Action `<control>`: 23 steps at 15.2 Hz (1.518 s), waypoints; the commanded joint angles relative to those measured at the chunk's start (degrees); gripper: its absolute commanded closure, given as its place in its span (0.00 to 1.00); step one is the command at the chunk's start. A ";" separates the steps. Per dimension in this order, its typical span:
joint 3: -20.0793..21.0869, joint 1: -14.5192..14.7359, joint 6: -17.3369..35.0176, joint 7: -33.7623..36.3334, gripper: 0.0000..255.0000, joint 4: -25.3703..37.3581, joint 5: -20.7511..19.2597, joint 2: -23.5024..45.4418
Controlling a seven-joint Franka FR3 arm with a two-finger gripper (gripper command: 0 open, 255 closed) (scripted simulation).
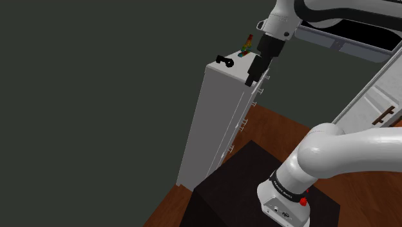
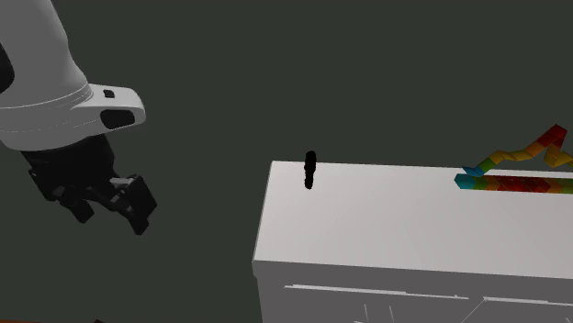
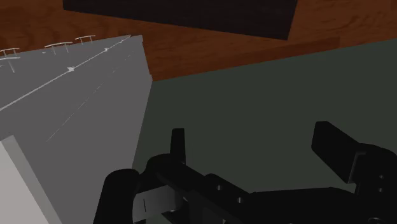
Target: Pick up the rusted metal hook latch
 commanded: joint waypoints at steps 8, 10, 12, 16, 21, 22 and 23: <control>-5.08 -2.14 7.60 -5.11 0.00 6.25 -2.46 12.27; -6.47 -2.56 9.35 -6.52 0.00 8.62 -2.74 15.92; -7.83 -2.91 10.89 -7.95 0.00 11.24 -2.81 19.63; -10.46 -3.49 13.28 -10.87 0.00 17.24 -2.29 27.17; -13.51 -4.23 14.89 -14.71 0.00 26.23 -0.38 36.90; -14.07 -4.43 15.02 -15.49 0.00 28.24 0.18 38.91; -14.60 -4.66 15.07 -16.28 0.00 30.33 0.78 40.93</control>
